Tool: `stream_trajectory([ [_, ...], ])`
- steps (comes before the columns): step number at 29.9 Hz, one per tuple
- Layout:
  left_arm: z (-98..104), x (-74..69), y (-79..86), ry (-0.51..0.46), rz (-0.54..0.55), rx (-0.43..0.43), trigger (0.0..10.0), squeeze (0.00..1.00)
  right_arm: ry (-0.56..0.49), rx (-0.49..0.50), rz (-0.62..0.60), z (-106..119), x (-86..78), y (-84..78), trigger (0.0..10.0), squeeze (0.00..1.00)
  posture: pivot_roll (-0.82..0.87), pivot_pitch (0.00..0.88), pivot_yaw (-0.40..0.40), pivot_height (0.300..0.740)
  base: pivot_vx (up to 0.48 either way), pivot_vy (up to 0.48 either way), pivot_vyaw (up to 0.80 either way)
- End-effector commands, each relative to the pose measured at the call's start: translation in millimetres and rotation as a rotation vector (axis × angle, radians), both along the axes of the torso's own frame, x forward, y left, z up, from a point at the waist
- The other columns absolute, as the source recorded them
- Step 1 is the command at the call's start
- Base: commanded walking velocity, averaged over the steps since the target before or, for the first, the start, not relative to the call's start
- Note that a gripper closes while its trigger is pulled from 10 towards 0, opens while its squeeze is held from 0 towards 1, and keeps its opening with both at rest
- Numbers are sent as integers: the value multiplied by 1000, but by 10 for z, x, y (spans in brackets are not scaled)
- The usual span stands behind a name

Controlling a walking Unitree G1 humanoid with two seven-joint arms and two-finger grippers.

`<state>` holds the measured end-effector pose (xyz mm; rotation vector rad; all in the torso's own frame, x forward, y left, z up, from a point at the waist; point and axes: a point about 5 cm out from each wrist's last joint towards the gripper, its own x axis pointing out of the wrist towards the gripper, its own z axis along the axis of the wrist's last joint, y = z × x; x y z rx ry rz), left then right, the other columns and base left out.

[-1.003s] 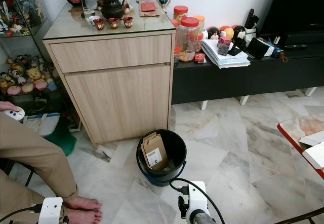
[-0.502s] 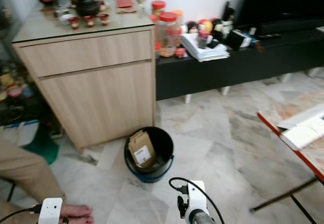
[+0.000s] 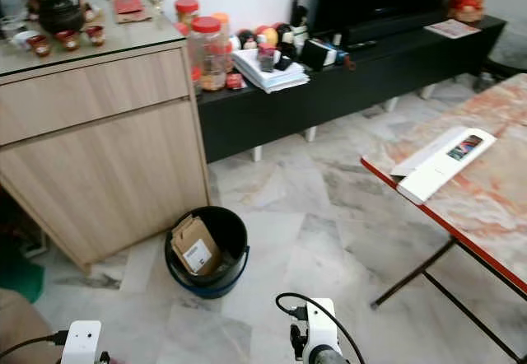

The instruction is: Picking trash to rubbish bin

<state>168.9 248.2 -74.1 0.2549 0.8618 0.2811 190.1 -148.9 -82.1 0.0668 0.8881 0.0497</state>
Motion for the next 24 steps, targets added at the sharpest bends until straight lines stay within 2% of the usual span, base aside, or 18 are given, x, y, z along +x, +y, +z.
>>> stream_trajectory([
  [1, -11, -12, 1, 20, -3, 7, 10000, 0, 10, -5, -5, -6, -9, -16, 10000, 0, -25, 0, -5, 740, 0, -292, -800],
  [24, -9, -17, 20, 21, 10, 7, 10000, 0, 5, -4, 13, 7, 19, 3, 10000, 0, -9, 0, -17, 740, 0, 0, -800],
])
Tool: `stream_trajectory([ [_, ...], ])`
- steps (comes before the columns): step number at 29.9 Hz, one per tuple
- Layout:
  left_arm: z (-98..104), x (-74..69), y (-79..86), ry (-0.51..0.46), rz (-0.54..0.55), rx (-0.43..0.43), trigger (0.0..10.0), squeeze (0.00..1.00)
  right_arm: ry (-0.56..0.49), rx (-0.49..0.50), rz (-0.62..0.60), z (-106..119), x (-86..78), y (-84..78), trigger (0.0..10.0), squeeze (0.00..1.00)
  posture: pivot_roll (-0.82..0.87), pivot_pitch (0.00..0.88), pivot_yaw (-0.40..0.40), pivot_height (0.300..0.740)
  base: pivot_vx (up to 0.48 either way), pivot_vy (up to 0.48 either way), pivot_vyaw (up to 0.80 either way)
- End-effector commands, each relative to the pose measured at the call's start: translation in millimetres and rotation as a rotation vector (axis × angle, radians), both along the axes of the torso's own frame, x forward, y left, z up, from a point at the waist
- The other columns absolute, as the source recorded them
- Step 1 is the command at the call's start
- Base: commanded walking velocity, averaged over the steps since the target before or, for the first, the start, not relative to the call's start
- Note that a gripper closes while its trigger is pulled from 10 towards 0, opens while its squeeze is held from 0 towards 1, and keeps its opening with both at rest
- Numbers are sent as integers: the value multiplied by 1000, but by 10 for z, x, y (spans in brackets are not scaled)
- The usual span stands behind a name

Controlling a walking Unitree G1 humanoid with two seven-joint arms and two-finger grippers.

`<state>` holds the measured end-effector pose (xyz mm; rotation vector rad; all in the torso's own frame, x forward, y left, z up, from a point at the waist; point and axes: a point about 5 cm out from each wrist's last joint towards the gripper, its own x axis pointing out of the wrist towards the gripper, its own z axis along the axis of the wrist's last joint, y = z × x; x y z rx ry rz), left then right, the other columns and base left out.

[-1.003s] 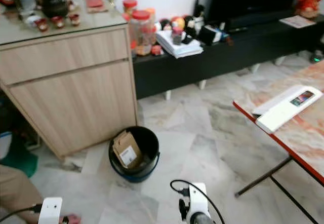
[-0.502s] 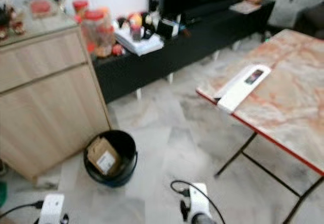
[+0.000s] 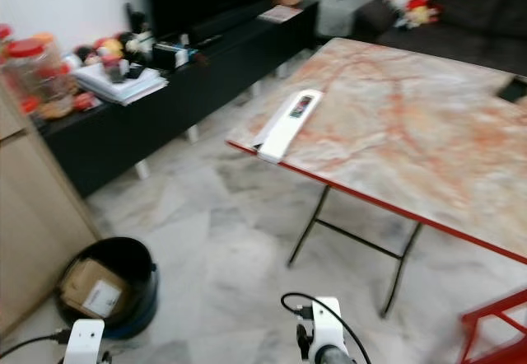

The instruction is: Picking trash to rubbish bin

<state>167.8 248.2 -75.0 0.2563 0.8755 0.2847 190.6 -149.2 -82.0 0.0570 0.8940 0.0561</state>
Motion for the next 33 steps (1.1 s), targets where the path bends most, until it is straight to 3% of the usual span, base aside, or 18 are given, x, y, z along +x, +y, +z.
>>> stream_trajectory([
  [1, 1, -4, 19, 8, 6, 5, 10000, 0, -1, 2, 2, 7, 17, 5, 10000, 0, -9, 0, -17, 740, 0, 0, -800],
  [33, 0, -23, 44, 15, 0, 18, 10000, 0, 2, 11, -17, 1, 4, 15, 10000, 0, -11, 0, -5, 740, 0, 0, -800],
])
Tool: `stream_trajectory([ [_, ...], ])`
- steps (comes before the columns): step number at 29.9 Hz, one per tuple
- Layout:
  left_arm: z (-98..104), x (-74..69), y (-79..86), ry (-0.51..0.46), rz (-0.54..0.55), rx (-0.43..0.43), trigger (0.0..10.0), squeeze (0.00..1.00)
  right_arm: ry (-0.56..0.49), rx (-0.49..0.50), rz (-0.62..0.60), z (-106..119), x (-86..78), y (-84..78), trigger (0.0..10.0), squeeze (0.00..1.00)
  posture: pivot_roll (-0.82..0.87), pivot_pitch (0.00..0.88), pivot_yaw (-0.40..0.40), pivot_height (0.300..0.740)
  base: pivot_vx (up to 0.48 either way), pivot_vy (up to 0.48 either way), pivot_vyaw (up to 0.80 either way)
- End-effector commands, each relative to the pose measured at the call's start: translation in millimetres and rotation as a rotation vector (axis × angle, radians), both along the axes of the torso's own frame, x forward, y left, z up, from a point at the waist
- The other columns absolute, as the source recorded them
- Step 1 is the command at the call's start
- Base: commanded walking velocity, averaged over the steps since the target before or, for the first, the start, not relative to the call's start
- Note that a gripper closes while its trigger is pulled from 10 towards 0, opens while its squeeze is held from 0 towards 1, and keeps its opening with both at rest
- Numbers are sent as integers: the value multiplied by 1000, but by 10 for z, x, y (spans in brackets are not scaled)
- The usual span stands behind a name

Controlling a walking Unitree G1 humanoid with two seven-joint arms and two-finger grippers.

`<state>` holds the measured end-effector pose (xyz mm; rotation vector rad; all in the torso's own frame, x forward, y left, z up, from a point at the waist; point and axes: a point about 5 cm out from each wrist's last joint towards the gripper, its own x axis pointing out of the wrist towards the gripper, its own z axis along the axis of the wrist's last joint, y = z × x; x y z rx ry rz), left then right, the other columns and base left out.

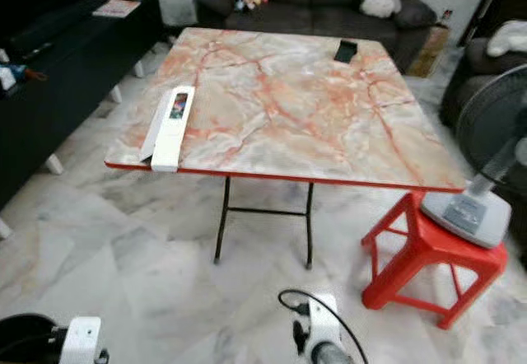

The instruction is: Picking trash to rubbish bin

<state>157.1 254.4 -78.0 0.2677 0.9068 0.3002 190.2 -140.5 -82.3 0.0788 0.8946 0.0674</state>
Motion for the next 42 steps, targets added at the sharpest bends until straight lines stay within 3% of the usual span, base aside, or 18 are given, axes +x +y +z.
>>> stream_trajectory([
  [1, 30, 83, -18, -15, -16, 5, 10000, 0, 2, -12, -20, 1, 3, -70, 10000, 0, -12, 0, -3, 740, 0, 0, -800],
  [8, 37, 93, -9, -22, -9, 2, 10000, 0, -5, -4, -38, 3, 3, -68, 10000, 0, -11, 0, 2, 740, 0, 0, -457],
  [16, 47, 90, 25, -21, -7, 15, 10000, 0, -64, 7, -13, 83, 144, -18, 10000, 0, -8, 0, 7, 740, 0, 0, 0],
  [25, 258, 393, 129, -164, 20, 61, 10000, 0, -254, 26, 57, 383, 574, 85, 10000, 0, -2, 0, 1, 740, 0, 0, 0],
  [27, 338, 509, 134, -217, 13, 64, 10000, 0, -301, 26, 58, 469, 681, 93, 10000, 0, -1, 0, 1, 740, 0, 0, 0],
  [30, 592, 845, 98, -373, -29, 76, 10000, 0, -428, 38, 77, 701, 924, 151, 10000, 0, 0, 0, -1, 740, 0, 0, 0],
  [32, 845, 1121, 23, -520, -69, 70, 10000, 0, -517, 70, 99, 879, 1080, 221, 10000, 0, -3, 0, -4, 740, 0, 0, 0],
  [37, 1333, 1567, -187, -731, -171, 65, 10000, 0, -686, 124, 94, 1252, 1354, 337, 10000, 0, -9, 0, 1, 740, 0, 0, 0],
  [40, 1462, 1666, -257, -784, -195, 58, 10000, 0, -751, 143, 100, 1396, 1436, 391, 10000, 0, -17, 0, 7, 740, 0, 0, 0],
  [42, 1619, 1758, -376, -865, -212, 27, 10000, 0, -867, 169, 130, 1636, 1538, 488, 10000, 0, -20, 0, 5, 740, 0, 0, 0],
])
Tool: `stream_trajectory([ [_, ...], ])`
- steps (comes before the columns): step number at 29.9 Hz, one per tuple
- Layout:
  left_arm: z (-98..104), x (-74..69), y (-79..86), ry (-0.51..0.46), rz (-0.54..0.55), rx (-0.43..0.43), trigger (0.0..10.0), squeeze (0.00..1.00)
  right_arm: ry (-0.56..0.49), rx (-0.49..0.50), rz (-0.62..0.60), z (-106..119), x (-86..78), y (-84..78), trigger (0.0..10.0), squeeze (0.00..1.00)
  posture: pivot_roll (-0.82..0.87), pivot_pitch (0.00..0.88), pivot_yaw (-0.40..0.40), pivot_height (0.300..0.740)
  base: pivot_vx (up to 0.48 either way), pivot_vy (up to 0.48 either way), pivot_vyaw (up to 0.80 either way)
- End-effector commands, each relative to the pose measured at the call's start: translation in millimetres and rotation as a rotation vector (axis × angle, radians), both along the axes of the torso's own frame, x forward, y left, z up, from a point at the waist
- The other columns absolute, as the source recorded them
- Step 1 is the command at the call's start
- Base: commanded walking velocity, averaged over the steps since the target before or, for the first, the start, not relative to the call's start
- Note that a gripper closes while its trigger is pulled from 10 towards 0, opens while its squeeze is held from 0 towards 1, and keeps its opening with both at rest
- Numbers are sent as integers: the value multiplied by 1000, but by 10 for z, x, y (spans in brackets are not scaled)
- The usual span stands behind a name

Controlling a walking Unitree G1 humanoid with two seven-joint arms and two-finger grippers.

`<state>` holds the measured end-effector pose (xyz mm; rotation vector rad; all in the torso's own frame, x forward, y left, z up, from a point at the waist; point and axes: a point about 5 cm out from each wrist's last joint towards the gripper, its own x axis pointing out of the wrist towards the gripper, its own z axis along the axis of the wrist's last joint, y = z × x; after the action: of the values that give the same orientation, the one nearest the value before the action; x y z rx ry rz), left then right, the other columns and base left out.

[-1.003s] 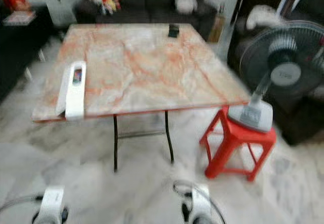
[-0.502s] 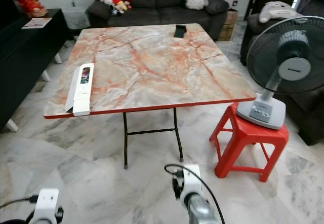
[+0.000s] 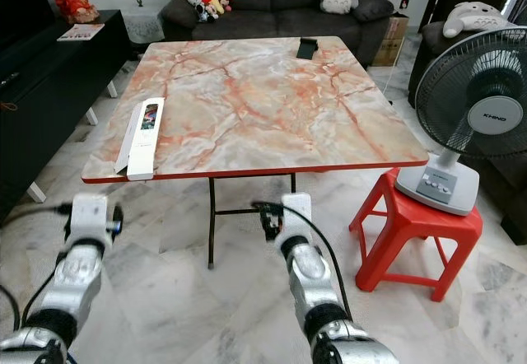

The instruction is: Picking trash to rubbish bin

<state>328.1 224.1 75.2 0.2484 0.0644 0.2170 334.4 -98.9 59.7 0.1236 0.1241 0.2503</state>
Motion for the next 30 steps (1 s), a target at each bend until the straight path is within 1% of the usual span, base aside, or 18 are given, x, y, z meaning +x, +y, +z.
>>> stream_trajectory([
  [1, 88, 48, -73, -44, -22, -20, 10000, 0, -98, 25, 18, 215, 97, 71, 10000, 0, -20, 0, 5, 740, 0, 0, 0],
  [2, 130, 65, -111, -67, -29, -26, 10000, 0, -132, 34, 28, 283, 119, 97, 10000, 0, -21, 0, 1, 740, 0, 0, 0],
  [4, 137, 65, -116, -69, -29, -26, 10000, 0, -136, 37, 30, 289, 120, 99, 10000, 0, -21, 0, 1, 740, 0, 0, 0],
  [6, 151, 55, -170, -97, -30, -52, 10000, 0, -166, 39, 42, 348, 135, 128, 10000, 0, -19, 0, -6, 740, 0, 0, 0],
  [7, 147, 42, -229, -109, -46, -61, 10000, 0, -184, 38, 54, 381, 142, 150, 10000, 0, -18, 0, -7, 740, 0, 0, 0],
  [10, 124, 24, -286, -109, -51, -67, 10000, 0, -182, 50, 66, 386, 138, 192, 10000, 0, -17, 0, -10, 740, 0, 0, 0],
  [15, 163, 34, -267, -125, -41, -66, 10000, 0, -200, 46, 84, 404, 125, 241, 10000, 0, -19, 0, -8, 740, 0, 0, 0],
  [20, 182, 40, -247, -128, -35, -63, 10000, 0, -214, 71, 94, 411, 109, 266, 10000, 0, -13, 0, -8, 740, 0, 0, 774],
  [25, 190, 39, -243, -130, -37, -59, 10000, 0, -196, 92, 90, 400, 113, 267, 10000, 0, -14, 0, -3, 740, 0, 0, 0],
  [30, 213, 52, -248, -133, -41, -54, 10000, 0, -203, 86, 102, 409, 111, 281, 10000, 0, -13, 0, 1, 740, 244, 0, 0],
])
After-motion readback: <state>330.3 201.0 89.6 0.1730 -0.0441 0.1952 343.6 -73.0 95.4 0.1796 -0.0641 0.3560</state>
